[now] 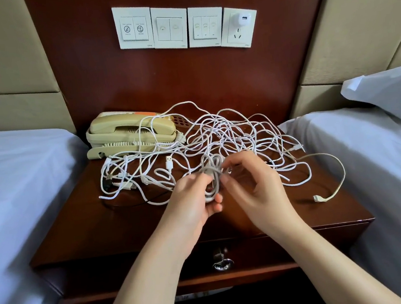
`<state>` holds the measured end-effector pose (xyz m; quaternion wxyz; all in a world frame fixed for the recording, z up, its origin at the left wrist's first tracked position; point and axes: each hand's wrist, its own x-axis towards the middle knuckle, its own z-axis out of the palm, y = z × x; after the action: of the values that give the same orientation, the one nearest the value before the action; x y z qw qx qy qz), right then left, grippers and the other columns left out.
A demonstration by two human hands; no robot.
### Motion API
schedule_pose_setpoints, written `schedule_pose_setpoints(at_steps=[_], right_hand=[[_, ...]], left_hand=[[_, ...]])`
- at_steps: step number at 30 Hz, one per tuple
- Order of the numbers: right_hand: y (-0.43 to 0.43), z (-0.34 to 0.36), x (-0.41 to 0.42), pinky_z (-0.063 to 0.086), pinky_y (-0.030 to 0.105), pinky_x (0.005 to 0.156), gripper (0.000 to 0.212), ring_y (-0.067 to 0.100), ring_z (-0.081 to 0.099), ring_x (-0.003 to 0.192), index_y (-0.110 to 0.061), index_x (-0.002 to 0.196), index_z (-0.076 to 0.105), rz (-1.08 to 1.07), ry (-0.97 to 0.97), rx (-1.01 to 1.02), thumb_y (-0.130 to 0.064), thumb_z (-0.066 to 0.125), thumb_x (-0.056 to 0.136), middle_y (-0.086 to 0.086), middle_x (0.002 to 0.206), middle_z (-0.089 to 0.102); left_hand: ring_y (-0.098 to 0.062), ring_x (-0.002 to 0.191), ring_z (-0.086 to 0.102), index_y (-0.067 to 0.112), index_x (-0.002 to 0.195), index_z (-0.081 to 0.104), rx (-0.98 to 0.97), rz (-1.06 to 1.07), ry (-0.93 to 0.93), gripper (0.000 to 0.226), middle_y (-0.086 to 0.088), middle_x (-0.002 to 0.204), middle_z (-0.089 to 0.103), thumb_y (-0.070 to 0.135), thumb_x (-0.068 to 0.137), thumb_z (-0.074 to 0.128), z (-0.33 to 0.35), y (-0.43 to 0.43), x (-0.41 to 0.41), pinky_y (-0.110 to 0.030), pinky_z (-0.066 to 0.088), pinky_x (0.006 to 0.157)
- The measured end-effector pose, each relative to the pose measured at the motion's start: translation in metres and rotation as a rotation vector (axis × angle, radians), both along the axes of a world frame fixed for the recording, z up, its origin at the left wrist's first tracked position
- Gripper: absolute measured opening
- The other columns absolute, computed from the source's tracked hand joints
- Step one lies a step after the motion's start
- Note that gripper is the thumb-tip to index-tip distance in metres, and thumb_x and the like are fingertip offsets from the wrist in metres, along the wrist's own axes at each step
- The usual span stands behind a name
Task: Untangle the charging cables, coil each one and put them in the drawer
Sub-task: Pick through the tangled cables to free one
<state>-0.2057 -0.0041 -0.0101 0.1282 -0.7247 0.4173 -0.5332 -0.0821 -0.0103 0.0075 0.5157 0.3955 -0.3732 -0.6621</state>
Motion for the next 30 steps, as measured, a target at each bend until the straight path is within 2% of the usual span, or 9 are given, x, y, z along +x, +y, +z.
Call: schedule_pose_setpoints(at_steps=[5, 11, 16, 20, 24, 26, 28, 30], right_hand=[[-0.003, -0.004, 0.0, 0.046, 0.025, 0.064, 0.01, 0.009, 0.054, 0.076, -0.016, 0.087, 0.059, -0.108, 0.133, -0.013, -0.006, 0.062, 0.087, -0.01, 0.086, 0.052], [-0.005, -0.011, 0.005, 0.039, 0.036, 0.063, 0.004, 0.013, 0.044, 0.072, -0.015, 0.09, 0.049, -0.139, 0.259, -0.047, -0.014, 0.046, 0.093, -0.006, 0.089, 0.043], [-0.004, -0.011, 0.006, 0.038, 0.039, 0.063, 0.008, 0.016, 0.042, 0.072, -0.019, 0.092, 0.043, -0.111, 0.282, -0.091, -0.02, 0.037, 0.097, -0.002, 0.091, 0.042], [-0.002, -0.008, 0.005, 0.039, 0.036, 0.062, 0.005, 0.016, 0.043, 0.073, -0.021, 0.093, 0.039, -0.084, 0.284, -0.128, -0.021, 0.035, 0.095, -0.002, 0.092, 0.042], [-0.002, -0.008, 0.004, 0.04, 0.028, 0.065, 0.008, 0.009, 0.044, 0.076, -0.013, 0.093, 0.045, -0.074, 0.24, -0.163, -0.016, 0.038, 0.094, -0.002, 0.093, 0.043], [-0.003, -0.009, 0.004, 0.039, 0.018, 0.066, 0.006, 0.0, 0.044, 0.078, -0.013, 0.092, 0.048, -0.079, 0.203, -0.144, -0.014, 0.043, 0.094, -0.009, 0.091, 0.041], [-0.004, -0.008, 0.005, 0.039, 0.015, 0.065, 0.005, 0.0, 0.047, 0.079, -0.014, 0.09, 0.052, -0.075, 0.146, -0.109, -0.01, 0.052, 0.092, -0.011, 0.089, 0.044], [-0.002, -0.003, 0.004, 0.04, 0.014, 0.068, 0.008, 0.004, 0.051, 0.08, -0.014, 0.087, 0.056, -0.043, 0.077, -0.083, -0.007, 0.059, 0.088, -0.007, 0.087, 0.05]], left_hand=[[-0.012, 0.05, 0.045, 0.007, 0.08, 0.058, -0.158, -0.026, -0.254, 0.025, -0.004, 0.061, 0.047, 0.01, 0.099, 0.041, -0.01, -0.001, 0.002, -0.024, 0.035, 0.046], [-0.011, 0.048, 0.045, 0.003, 0.093, 0.06, -0.183, -0.004, -0.317, 0.023, -0.003, 0.059, 0.048, 0.006, 0.098, 0.038, -0.014, -0.003, 0.0, -0.027, 0.036, 0.049], [-0.013, 0.05, 0.046, 0.009, 0.083, 0.06, -0.224, 0.061, -0.368, 0.022, 0.005, 0.05, 0.052, 0.009, 0.097, 0.043, -0.016, -0.002, 0.001, -0.027, 0.04, 0.051], [-0.012, 0.052, 0.046, 0.012, 0.079, 0.061, -0.21, 0.051, -0.336, 0.025, 0.005, 0.051, 0.051, 0.009, 0.096, 0.044, -0.016, -0.003, 0.0, -0.026, 0.039, 0.052], [-0.011, 0.051, 0.045, 0.013, 0.081, 0.065, -0.181, 0.03, -0.284, 0.028, 0.003, 0.055, 0.051, 0.006, 0.096, 0.043, -0.017, -0.004, 0.0, -0.028, 0.039, 0.055], [-0.01, 0.048, 0.042, 0.01, 0.084, 0.064, -0.156, 0.036, -0.245, 0.027, 0.002, 0.054, 0.048, 0.004, 0.096, 0.04, -0.016, -0.004, -0.002, -0.027, 0.036, 0.05], [-0.01, 0.044, 0.038, 0.007, 0.081, 0.059, -0.124, 0.029, -0.155, 0.028, -0.001, 0.054, 0.043, 0.0, 0.095, 0.036, -0.012, -0.003, -0.003, -0.023, 0.031, 0.044], [-0.01, 0.042, 0.035, 0.008, 0.072, 0.055, -0.117, -0.001, -0.06, 0.032, -0.002, 0.054, 0.041, -0.001, 0.093, 0.033, -0.006, -0.001, -0.001, -0.021, 0.027, 0.042]])
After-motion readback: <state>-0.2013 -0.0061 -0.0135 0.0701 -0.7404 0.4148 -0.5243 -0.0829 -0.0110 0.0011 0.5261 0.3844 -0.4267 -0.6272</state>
